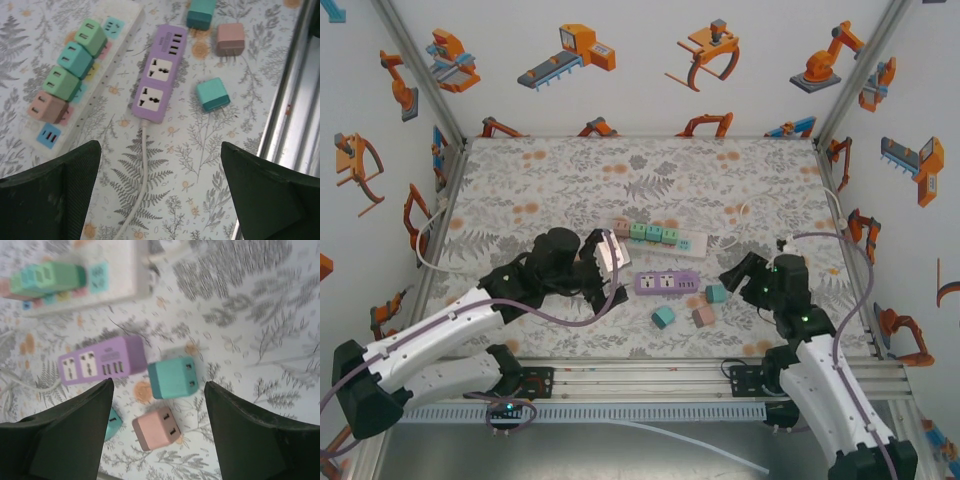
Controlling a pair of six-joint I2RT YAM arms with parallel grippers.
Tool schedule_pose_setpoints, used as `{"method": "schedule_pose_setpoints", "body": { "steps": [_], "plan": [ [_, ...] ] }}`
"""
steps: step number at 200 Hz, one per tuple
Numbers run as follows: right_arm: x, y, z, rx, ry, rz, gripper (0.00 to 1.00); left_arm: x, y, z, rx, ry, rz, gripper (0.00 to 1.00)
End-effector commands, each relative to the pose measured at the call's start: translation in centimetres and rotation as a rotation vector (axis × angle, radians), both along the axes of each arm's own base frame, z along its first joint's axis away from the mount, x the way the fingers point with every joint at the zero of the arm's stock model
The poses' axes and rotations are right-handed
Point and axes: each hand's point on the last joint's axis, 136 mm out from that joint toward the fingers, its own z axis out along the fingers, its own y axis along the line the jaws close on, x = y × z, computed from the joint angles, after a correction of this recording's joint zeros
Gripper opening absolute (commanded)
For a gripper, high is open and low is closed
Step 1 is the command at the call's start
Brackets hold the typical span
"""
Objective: Pull the plug off the socket
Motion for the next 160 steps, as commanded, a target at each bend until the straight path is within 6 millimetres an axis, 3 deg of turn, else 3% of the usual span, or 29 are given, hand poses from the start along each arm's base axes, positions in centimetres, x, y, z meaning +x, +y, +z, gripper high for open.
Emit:
{"method": "schedule_pose_setpoints", "body": {
  "steps": [1, 50, 76, 101, 128, 160],
  "plan": [
    [1.4, -0.3, 5.3, -0.12, -0.244, 0.05, 0.68, 2.5, 0.8, 2.8, -0.101, -0.103, 0.153, 0.97],
    [2.2, 4.3, 14.9, -0.318, -0.831, 0.359, 0.68, 7.4, 4.7, 5.5, -0.271, -0.176, 0.466, 0.97],
    [2.8, 7.3, 17.2, -0.49, -1.007, 0.546, 0.7, 10.2, 7.6, 5.1, -0.379, -0.113, 0.628, 0.97],
    [4.1, 10.1, 17.4, -0.638, -1.057, 0.734, 0.72, 13.5, 10.3, 3.3, -0.439, -0.001, 0.797, 0.97],
    [6.0, 13.3, 15.6, -0.663, -0.98, 0.959, 0.81, 17.3, 12.2, 0.1, -0.414, 0.153, 0.981, 0.97],
    [8.8, 16.0, 12.5, -0.605, -0.802, 1.155, 0.81, 21.2, 11.5, -2.4, -0.413, 0.329, 1.071, 0.97]
  ]
}}
